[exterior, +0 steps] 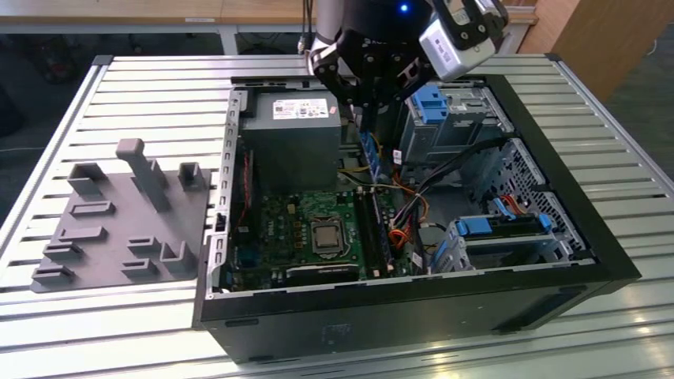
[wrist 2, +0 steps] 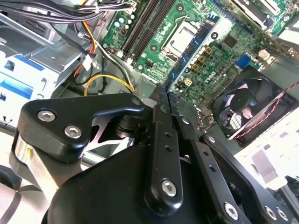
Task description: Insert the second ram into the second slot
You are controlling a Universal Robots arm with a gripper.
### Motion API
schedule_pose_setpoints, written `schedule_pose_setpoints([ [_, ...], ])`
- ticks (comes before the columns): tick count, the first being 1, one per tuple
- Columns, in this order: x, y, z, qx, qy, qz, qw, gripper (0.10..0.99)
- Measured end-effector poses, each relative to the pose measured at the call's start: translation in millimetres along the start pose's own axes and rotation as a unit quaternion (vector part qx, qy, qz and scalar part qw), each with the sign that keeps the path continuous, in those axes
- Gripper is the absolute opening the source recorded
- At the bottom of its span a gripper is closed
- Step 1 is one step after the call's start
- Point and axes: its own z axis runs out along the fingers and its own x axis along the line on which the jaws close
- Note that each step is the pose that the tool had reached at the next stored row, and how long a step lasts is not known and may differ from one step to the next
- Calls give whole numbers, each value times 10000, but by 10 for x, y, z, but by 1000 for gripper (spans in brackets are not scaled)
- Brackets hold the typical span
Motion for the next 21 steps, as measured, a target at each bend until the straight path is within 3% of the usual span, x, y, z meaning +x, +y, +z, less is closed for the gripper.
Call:
schedule_pose_setpoints([
  [21,0,0,0,-8,-22,589,9983,125],
])
